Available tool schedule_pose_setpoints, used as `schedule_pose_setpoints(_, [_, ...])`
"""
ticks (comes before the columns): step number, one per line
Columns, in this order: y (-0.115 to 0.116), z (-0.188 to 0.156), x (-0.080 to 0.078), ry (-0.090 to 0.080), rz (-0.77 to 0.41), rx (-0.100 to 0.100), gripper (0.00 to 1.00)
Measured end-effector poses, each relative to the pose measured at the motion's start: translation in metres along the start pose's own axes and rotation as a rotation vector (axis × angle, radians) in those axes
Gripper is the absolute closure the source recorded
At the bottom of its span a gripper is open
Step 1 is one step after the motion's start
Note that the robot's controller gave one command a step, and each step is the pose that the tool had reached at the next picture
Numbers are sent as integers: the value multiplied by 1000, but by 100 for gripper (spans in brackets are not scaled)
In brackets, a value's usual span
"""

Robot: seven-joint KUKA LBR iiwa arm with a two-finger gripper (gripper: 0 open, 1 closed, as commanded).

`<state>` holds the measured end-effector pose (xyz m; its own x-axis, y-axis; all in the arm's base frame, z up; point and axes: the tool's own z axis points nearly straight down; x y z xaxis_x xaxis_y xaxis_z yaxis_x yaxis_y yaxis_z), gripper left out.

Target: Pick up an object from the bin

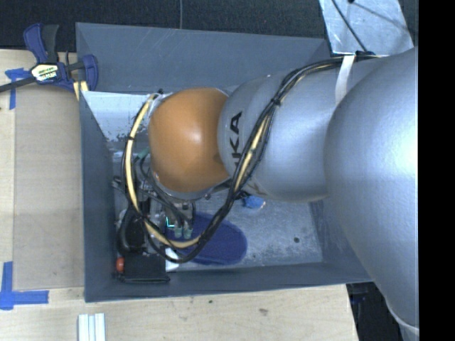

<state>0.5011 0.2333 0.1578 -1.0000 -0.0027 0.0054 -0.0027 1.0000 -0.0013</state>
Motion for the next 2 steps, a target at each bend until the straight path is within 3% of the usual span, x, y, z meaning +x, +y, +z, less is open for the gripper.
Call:
schedule_pose_setpoints(1, [-55,80,-43,-34,-311,-7,0])
schedule_pose_setpoints(2, [-138,85,7,-4,-361,3,0])
